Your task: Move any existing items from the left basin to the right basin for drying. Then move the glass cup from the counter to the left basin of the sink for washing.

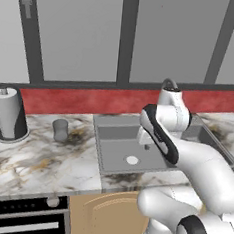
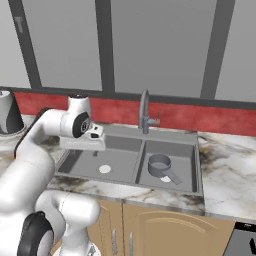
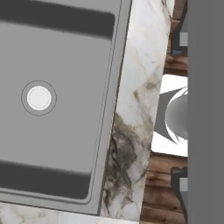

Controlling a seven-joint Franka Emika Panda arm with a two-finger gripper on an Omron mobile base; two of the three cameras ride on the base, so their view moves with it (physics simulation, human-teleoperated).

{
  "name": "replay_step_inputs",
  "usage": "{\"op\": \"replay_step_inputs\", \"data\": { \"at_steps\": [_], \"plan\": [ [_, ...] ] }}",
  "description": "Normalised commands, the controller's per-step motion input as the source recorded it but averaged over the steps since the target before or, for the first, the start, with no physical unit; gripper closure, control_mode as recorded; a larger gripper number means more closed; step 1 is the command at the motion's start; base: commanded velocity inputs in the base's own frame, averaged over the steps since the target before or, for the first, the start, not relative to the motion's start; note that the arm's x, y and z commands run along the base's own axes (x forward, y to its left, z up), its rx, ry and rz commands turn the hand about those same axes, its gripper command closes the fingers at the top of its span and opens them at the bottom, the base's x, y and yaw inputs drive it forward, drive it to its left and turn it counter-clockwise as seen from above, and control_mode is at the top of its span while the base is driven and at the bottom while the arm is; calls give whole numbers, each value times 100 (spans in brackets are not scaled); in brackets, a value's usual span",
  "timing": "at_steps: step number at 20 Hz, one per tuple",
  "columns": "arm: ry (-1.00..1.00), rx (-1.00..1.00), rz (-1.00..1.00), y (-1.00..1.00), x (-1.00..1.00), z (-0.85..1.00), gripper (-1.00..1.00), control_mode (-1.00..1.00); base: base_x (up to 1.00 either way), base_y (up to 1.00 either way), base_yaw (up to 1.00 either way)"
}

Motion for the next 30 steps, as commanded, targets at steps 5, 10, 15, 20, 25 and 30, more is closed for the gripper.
{"op": "replay_step_inputs", "data": {
  "at_steps": [5, 10, 15, 20, 25, 30],
  "plan": [
    [0, -1, -9, 76, 0, 5, -100, -100, 0, 0, 0],
    [0, -2, -8, 69, 3, 5, -100, -100, 0, 0, 0],
    [0, -1, -6, 60, 22, 2, -100, -100, 0, 0, 0],
    [0, 0, -3, 45, 38, 0, -100, -100, 0, 0, 0],
    [0, 0, -3, 42, 43, 0, -100, -100, 0, 0, 0],
    [0, 0, -2, 38, 34, 5, -100, -100, 0, 0, 0]
  ]
}}
